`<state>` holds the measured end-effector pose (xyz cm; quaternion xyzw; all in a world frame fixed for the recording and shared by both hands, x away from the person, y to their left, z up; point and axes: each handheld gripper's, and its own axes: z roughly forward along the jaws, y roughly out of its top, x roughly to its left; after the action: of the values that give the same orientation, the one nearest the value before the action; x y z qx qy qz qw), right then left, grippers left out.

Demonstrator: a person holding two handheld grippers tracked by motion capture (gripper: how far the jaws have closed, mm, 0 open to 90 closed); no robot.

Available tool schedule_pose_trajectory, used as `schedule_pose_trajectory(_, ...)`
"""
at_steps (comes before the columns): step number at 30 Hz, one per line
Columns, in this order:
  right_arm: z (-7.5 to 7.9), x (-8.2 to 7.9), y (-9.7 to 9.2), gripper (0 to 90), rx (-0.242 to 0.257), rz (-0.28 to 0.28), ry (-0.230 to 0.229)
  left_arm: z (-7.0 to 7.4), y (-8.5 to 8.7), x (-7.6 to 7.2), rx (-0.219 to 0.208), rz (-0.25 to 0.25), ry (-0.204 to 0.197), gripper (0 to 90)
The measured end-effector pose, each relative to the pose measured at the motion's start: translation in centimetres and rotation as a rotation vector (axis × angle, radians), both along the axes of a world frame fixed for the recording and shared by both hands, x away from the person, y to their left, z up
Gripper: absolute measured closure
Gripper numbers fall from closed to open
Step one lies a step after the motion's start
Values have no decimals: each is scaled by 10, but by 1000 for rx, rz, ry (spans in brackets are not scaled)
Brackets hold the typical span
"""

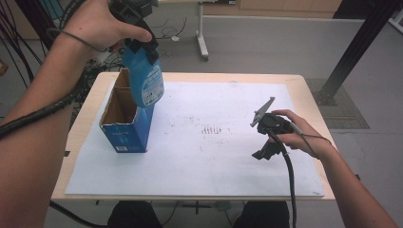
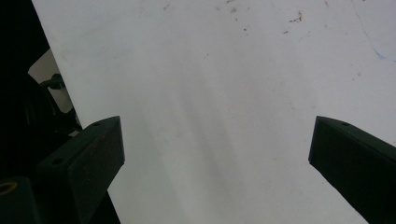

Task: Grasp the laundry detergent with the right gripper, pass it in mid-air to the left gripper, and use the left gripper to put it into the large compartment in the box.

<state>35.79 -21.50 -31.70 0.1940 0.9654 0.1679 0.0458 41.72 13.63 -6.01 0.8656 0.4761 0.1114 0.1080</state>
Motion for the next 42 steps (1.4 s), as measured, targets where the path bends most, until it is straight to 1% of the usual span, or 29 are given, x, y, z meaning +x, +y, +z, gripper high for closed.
schedule_pose_trajectory(5, -1, 0, 2, 29, 9, -4, 1, 4, 10, 3, -18, 46, -3, 372)
schedule_pose_trajectory(13, -1, 0, 4, 29, 11, 3, -5, 5, 26, 6, -8, 128, -10, 372)
schedule_pose_trajectory(14, 0, 0, 5, 29, 11, 5, -5, 4, 29, 7, -7, 139, -15, 372)
schedule_pose_trajectory(16, 0, 0, 6, 30, 13, 3, -2, 3, 34, 8, -3, 156, -7, 372)
schedule_pose_trajectory(18, 1, 0, 6, 29, 14, 4, -4, 0, 40, 10, -16, 191, -7, 372)
schedule_pose_trajectory(22, 1, 0, 8, 29, 20, 10, -9, -3, 52, 14, -24, 230, -2, 372)
schedule_pose_trajectory(26, 0, 0, 8, 30, 14, 11, -12, -7, 60, 17, -23, 274, -13, 372)
schedule_pose_trajectory(29, 0, 0, 8, 30, 17, 8, -11, -12, 65, 19, -20, 309, -13, 372)
schedule_pose_trajectory(32, 0, -1, 9, 31, 18, 6, -13, -18, 70, 23, -18, 330, -5, 372)
schedule_pose_trajectory(34, 0, -1, 9, 32, 16, 9, -18, -23, 73, 25, -25, 344, 3, 372)
schedule_pose_trajectory(37, 0, -1, 9, 33, 17, 5, -19, -31, 76, 27, -28, 354, 12, 373)
schedule_pose_trajectory(39, -1, -1, 9, 33, 16, -1, -17, -37, 76, 28, -20, 362, 16, 373)
schedule_pose_trajectory(42, -3, -1, 10, 37, 15, 7, -20, -48, 75, 30, -4, 365, 25, 372)
